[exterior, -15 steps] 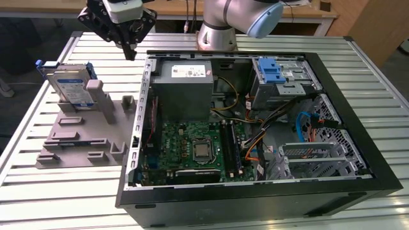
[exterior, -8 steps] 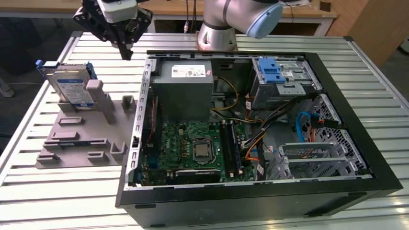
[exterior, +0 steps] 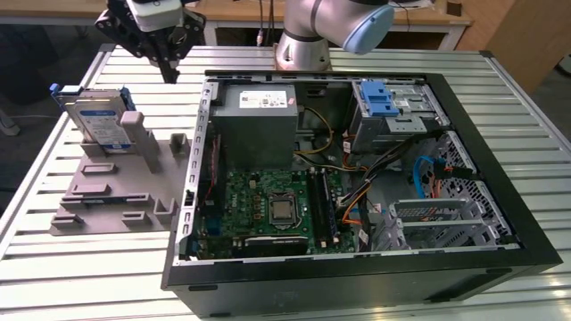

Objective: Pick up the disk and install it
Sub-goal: 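Reach for the disk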

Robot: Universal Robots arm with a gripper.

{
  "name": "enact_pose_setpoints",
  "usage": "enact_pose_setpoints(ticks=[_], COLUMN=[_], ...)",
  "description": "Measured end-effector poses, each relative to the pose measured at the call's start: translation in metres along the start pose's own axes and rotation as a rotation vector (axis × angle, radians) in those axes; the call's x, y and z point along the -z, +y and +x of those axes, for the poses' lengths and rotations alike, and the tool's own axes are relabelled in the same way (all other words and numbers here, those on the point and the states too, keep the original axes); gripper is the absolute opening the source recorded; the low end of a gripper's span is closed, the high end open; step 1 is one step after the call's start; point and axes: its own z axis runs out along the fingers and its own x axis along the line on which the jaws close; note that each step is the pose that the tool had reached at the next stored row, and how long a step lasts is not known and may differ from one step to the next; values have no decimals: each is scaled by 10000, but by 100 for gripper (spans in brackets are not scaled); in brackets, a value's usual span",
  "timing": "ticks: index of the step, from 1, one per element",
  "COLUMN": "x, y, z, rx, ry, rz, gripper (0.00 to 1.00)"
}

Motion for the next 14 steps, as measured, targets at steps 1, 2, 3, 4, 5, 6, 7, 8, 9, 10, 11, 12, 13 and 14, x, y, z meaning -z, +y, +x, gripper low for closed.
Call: enact_pose_setpoints(ticks=[1,2,3,4,5,6,7,8,9,10,11,12,13,14], x=[-1,-1,-2,-4,-5,-6,-7,-8,-9,-10,-11,-13,-14,-15], y=[3,7,10,14,18,21,25,29,32,35,38,41,45,48], z=[12,25,38,51,63,77,89,102,115,128,140,153,166,178], rx=[1,0,0,1,1,0,0,-1,-1,-1,-1,-1,-1,-1], ry=[3,5,6,8,9,11,13,16,19,20,22,25,28,30], rz=[1,2,2,2,2,2,2,3,3,3,3,3,3,4], gripper=[11,11,11,11,11,11,11,11,11,11,11,11,11,11])
